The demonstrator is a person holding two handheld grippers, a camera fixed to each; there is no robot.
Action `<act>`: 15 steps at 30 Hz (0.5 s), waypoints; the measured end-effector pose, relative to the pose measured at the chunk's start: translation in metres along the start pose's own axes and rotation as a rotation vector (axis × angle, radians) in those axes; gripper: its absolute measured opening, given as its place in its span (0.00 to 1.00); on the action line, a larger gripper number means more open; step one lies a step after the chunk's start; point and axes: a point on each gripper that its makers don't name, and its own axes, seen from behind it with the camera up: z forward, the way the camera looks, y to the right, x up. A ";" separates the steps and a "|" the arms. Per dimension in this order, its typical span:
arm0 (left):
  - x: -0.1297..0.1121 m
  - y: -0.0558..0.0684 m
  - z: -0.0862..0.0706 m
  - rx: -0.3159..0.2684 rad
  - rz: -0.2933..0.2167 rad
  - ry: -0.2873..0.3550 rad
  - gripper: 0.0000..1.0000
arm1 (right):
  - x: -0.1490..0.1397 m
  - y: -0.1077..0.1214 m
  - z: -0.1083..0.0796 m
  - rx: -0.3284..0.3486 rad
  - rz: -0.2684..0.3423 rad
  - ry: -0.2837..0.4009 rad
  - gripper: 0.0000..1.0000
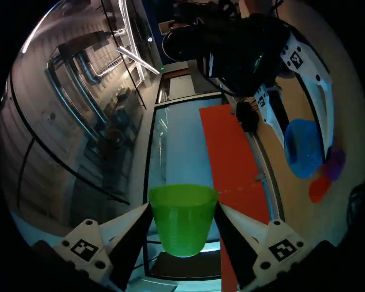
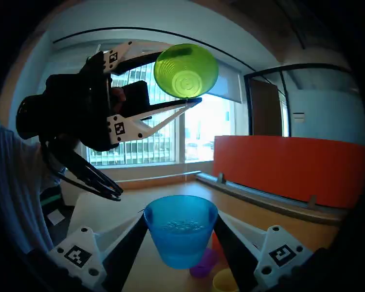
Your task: Pour water
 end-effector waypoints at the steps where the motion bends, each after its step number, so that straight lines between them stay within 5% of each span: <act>1: -0.001 0.000 0.000 0.000 -0.005 -0.001 0.85 | 0.000 0.000 0.000 0.000 0.000 0.000 0.91; 8: -0.007 -0.002 0.000 -0.001 -0.058 -0.007 0.85 | 0.001 0.002 0.001 -0.003 -0.001 0.003 0.91; 15: -0.011 -0.001 0.002 -0.009 -0.197 -0.008 0.85 | 0.003 0.001 0.002 -0.005 0.000 0.009 0.91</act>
